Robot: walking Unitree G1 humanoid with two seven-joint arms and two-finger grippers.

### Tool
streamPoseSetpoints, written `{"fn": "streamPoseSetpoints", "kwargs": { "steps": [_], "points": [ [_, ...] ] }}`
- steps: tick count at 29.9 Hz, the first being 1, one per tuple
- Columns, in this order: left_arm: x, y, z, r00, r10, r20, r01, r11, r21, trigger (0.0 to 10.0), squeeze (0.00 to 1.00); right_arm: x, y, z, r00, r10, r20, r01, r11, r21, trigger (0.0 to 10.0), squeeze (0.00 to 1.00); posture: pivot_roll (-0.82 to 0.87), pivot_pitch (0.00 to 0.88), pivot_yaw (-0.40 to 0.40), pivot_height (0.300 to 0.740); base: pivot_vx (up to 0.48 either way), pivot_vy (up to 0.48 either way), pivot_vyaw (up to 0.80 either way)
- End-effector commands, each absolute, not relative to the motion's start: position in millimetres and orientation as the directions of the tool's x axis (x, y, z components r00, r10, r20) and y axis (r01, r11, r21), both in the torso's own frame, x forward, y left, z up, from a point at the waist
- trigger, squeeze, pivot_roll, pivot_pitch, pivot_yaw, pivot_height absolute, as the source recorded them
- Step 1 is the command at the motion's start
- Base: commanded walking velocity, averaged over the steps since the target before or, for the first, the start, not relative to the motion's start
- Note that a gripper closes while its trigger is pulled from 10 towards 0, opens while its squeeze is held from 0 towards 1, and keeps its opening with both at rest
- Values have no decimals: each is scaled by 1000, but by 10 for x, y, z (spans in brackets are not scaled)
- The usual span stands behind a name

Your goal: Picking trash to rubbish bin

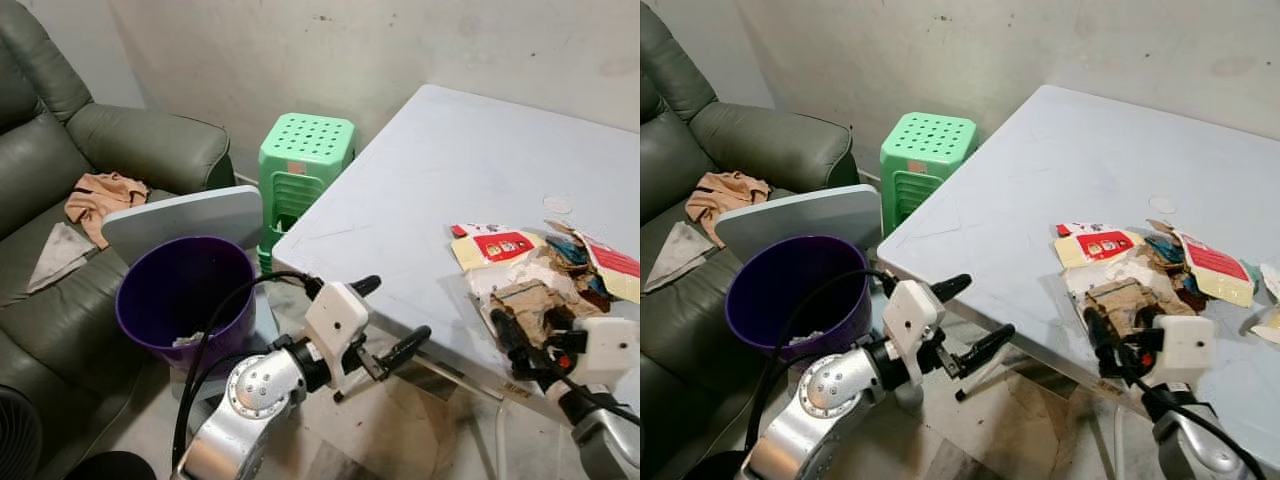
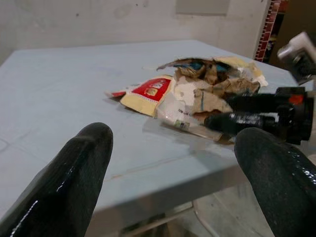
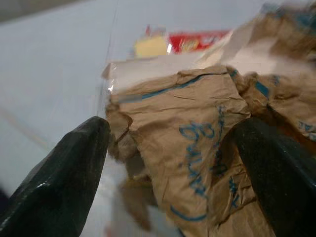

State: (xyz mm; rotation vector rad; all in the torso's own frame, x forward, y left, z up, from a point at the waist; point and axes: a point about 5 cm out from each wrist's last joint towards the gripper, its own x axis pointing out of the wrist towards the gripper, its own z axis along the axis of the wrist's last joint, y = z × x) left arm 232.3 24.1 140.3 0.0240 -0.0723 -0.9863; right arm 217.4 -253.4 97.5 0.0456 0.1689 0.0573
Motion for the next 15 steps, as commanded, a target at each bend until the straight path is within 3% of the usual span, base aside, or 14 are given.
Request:
{"fn": "streamPoseSetpoints", "kwargs": {
  "steps": [1,2,3,4,5,6,15],
  "points": [
    [2292,238,1429,534,-844,56,842,536,53,10000,0,2108,-2540,837,963,62,-264,-45,997,70,9451,0,-101,98,9,740,0,0,0],
    [2290,239,1429,534,-844,55,842,536,53,10000,0,2104,-2540,833,961,61,-269,-43,997,70,9451,0,-101,98,9,740,0,0,0],
    [2290,239,1429,534,-844,55,843,536,52,10000,0,2104,-2546,831,962,53,-269,-37,997,63,7255,0,-101,98,9,740,0,0,0],
    [2288,239,1426,533,-844,54,843,536,50,10000,0,2102,-2550,826,962,45,-269,-30,998,62,1804,0,-101,97,8,740,0,0,0],
    [2286,240,1423,533,-845,53,843,535,49,10000,0,2101,-2552,823,962,41,-269,-25,998,62,1804,0,-101,97,8,740,0,0,0],
    [2283,240,1422,534,-844,53,843,536,50,10000,0,2096,-2554,822,960,39,-276,-26,998,51,0,0,-98,96,5,740,0,0,0],
    [2284,241,1420,542,-839,53,838,544,45,10000,0,2127,-2572,822,958,5,-287,3,1000,28,0,0,-95,90,1,740,0,0,0]
  ]
}}
